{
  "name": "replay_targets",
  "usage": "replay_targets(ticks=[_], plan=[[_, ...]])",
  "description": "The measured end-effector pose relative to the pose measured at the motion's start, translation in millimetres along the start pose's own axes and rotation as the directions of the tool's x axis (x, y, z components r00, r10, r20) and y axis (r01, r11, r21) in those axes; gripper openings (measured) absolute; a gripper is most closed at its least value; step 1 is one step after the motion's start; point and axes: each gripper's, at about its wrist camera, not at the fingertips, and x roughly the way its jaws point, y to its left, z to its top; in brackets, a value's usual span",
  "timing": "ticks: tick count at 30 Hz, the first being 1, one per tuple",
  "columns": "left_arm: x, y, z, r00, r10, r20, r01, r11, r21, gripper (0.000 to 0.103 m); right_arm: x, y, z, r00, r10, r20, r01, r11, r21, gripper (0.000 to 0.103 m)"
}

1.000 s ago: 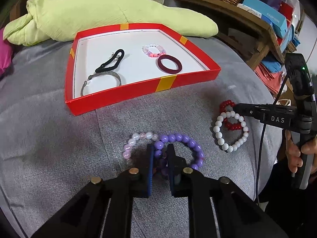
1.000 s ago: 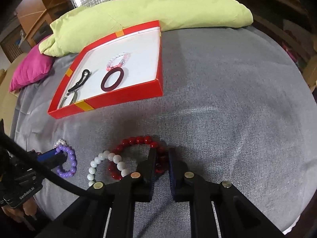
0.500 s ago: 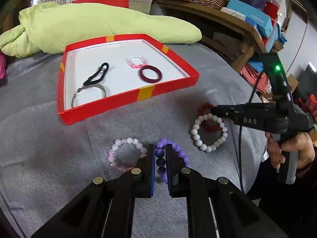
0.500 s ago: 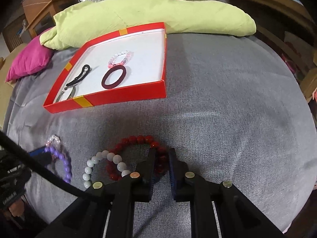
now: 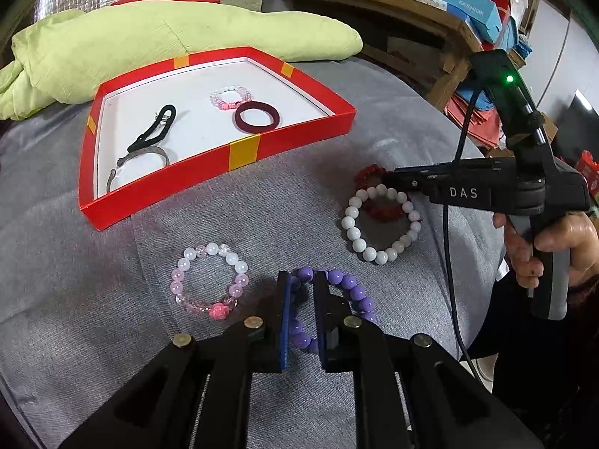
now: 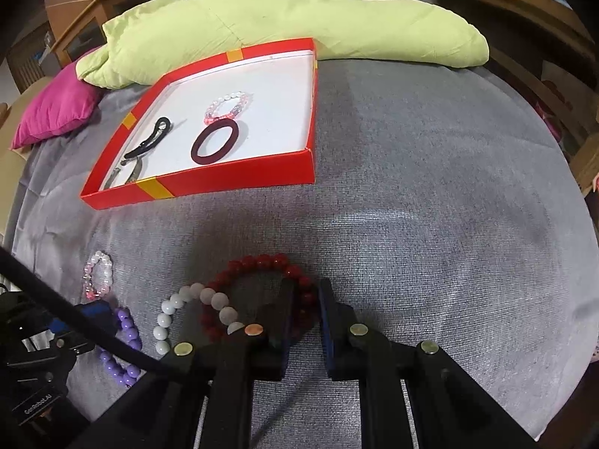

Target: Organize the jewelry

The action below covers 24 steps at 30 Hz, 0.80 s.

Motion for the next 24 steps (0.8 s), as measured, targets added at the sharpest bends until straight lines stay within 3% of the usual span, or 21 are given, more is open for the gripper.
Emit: replay_targets(ticks=[3,8,10,15,16,19,24], plan=[[-2,-1,-1,1.000,-0.002,-0.004,0.003,1.000,0.012,0.021,0,-4,0,1.000,0.025,-0.001,-0.025,1.000,0.011,0.017],[-7,-2,-8,1.000,-0.020,-0.022,0.020,0.999,0.035,0.024,0,-7,0,0.999,0.043,-0.001,-0.043,0.999,0.019,0.017],[-8,-2,-11,0.999,-0.019,-0.028,0.020,0.999,0.045,0.041,0,-5,-1,0.999,0.039,0.001,-0.039,0.999,0.014,0.017],[-12,4,-14,1.000,-0.015,-0.026,0.016,1.000,0.025,0.049,-1,-1,-2,1.000,0.019,0.018,-0.019,1.000,-0.014,0.017],[-13,5,-15,0.999,-0.022,-0.027,0.023,1.000,0.019,0.056,-1,0,-2,1.000,0.017,0.021,-0.017,1.000,-0.017,0.017],[-16,9,-15,1.000,0.002,-0.027,-0.002,1.000,0.024,0.057,-1,-1,-2,1.000,0.019,0.022,-0.018,1.000,-0.014,0.017],[-22,23,-15,1.000,-0.015,-0.012,0.015,0.999,-0.033,0.057,-1,0,-2,1.000,0.018,0.022,-0.017,1.000,-0.014,0.017]])
